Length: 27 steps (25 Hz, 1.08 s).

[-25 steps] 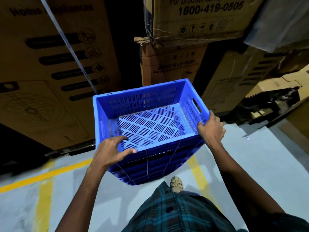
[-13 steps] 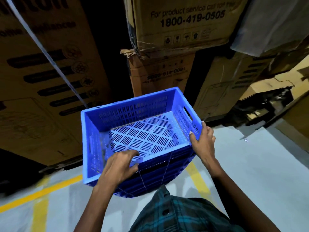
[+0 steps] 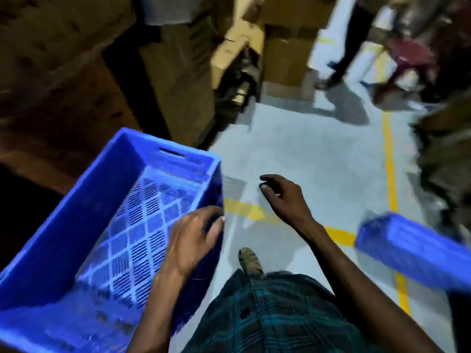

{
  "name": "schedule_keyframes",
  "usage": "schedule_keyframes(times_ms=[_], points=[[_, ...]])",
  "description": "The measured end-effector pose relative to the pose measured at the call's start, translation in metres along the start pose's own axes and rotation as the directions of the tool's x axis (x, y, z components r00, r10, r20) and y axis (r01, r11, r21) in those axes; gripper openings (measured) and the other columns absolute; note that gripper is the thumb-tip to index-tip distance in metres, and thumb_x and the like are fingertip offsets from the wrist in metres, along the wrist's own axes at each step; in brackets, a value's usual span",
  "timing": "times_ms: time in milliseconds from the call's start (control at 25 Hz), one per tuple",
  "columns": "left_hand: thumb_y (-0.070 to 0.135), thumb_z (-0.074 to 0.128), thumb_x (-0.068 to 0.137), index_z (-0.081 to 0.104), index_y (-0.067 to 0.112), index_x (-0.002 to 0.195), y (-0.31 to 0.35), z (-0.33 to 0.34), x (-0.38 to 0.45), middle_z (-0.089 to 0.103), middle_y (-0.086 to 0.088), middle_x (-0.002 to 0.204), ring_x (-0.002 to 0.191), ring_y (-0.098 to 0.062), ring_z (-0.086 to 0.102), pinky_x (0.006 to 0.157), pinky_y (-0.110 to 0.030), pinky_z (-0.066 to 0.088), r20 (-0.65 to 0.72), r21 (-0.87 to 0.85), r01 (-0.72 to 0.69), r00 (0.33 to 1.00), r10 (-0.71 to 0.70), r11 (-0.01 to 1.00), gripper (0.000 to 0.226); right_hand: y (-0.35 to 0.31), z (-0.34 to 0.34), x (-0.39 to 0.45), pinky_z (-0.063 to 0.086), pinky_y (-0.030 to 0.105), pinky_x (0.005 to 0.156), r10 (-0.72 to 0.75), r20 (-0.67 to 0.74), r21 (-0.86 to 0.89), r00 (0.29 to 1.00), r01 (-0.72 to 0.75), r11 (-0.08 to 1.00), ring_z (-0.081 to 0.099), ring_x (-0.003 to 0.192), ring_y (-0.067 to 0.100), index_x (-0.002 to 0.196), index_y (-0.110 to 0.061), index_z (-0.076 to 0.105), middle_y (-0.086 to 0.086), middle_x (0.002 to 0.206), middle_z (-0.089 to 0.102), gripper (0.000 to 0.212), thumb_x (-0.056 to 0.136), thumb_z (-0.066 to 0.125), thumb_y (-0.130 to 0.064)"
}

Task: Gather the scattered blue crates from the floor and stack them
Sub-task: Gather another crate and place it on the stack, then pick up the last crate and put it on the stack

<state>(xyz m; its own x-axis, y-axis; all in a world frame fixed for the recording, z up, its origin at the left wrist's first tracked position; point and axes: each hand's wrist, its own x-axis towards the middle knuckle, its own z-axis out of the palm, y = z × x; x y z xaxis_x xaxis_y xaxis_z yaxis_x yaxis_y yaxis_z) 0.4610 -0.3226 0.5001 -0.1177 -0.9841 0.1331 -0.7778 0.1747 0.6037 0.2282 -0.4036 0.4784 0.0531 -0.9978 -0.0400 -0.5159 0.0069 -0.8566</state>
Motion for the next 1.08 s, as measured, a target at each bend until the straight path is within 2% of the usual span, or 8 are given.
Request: schedule_keyframes(times_ms=[80,200,360,560,640,800,960,1080], points=[[0.034,0.059,0.092,0.071,0.02,0.102,0.01,0.002,0.002,0.076,0.005,0.097,0.088,-0.011,0.069,0.079,-0.025,0.05,0.067,-0.107,-0.106,0.991,0.114,0.989,0.021,0.013,-0.018,-0.052,0.049,0.011,0.073,0.066,-0.157,0.027,0.985,-0.063,0.998,0.068,0.089,0.005,0.113,-0.018,0.069,-0.002,0.1,0.073,0.022,0.092,0.062,-0.02],[0.046,0.052,0.089,0.073,0.019,0.099,0.028,0.035,0.005,0.076,0.007,0.092,0.081,-0.01,0.071,0.073,-0.032,0.056,0.174,-0.252,-0.214,0.949,0.261,0.944,0.035,0.044,-0.048,-0.145,0.055,0.023,0.078,0.246,-0.328,0.072,0.912,-0.236,0.969,0.07,0.089,0.007,0.112,-0.026,0.067,-0.002,0.098,0.075,0.021,0.093,0.06,-0.025],[0.045,0.055,0.087,0.074,0.019,0.093,0.084,0.085,-0.007,0.073,0.014,0.087,0.079,-0.002,0.067,0.067,-0.034,0.059,0.332,-0.391,-0.287,0.842,0.425,0.874,0.033,0.07,-0.085,-0.258,0.056,0.036,0.081,0.426,-0.602,0.242,0.675,-0.354,0.903,0.07,0.085,0.015,0.107,-0.033,0.066,-0.005,0.093,0.075,0.018,0.092,0.059,-0.028],[0.034,0.06,0.089,0.072,0.027,0.091,0.167,0.144,-0.05,0.072,0.021,0.083,0.079,0.006,0.067,0.066,-0.027,0.057,0.492,-0.479,-0.37,0.637,0.593,0.796,0.014,0.112,-0.122,-0.364,0.057,0.039,0.077,0.535,-0.72,0.409,0.443,-0.352,0.842,0.07,0.081,0.019,0.106,-0.029,0.069,-0.005,0.091,0.075,0.018,0.091,0.06,-0.026],[0.03,0.062,0.09,0.073,0.026,0.09,0.2,0.173,-0.068,0.072,0.02,0.082,0.079,0.008,0.067,0.065,-0.027,0.056,0.509,-0.481,-0.39,0.605,0.612,0.785,0.011,0.13,-0.146,-0.399,0.054,0.034,0.073,0.554,-0.72,0.434,0.418,-0.352,0.829,0.07,0.08,0.017,0.106,-0.027,0.07,-0.004,0.092,0.075,0.018,0.092,0.06,-0.022],[0.021,0.067,0.091,0.074,0.021,0.09,0.251,0.222,-0.095,0.072,0.018,0.083,0.082,0.007,0.067,0.066,-0.021,0.054,0.468,-0.489,-0.347,0.669,0.577,0.8,0.007,0.16,-0.199,-0.455,0.051,0.028,0.07,0.547,-0.728,0.42,0.412,-0.363,0.832,0.07,0.079,0.015,0.105,-0.027,0.07,-0.002,0.094,0.076,0.018,0.093,0.06,-0.019],[0.022,0.068,0.091,0.075,0.019,0.09,0.302,0.268,-0.112,0.074,0.014,0.083,0.082,0.002,0.069,0.066,-0.021,0.053,0.462,-0.496,-0.304,0.701,0.544,0.813,0.008,0.209,-0.254,-0.489,0.052,0.032,0.069,0.62,-0.692,0.475,0.369,-0.415,0.776,0.068,0.075,0.015,0.096,-0.032,0.069,0.0,0.092,0.076,0.02,0.091,0.057,-0.017],[0.025,0.067,0.091,0.074,0.023,0.09,0.322,0.302,-0.11,0.074,0.019,0.084,0.082,0.004,0.069,0.068,-0.025,0.055,0.515,-0.476,-0.28,0.68,0.522,0.834,0.007,0.244,-0.289,-0.489,0.053,0.037,0.072,0.664,-0.659,0.511,0.355,-0.436,0.741,0.068,0.074,0.016,0.092,-0.034,0.068,0.002,0.094,0.076,0.022,0.09,0.057,-0.015]])
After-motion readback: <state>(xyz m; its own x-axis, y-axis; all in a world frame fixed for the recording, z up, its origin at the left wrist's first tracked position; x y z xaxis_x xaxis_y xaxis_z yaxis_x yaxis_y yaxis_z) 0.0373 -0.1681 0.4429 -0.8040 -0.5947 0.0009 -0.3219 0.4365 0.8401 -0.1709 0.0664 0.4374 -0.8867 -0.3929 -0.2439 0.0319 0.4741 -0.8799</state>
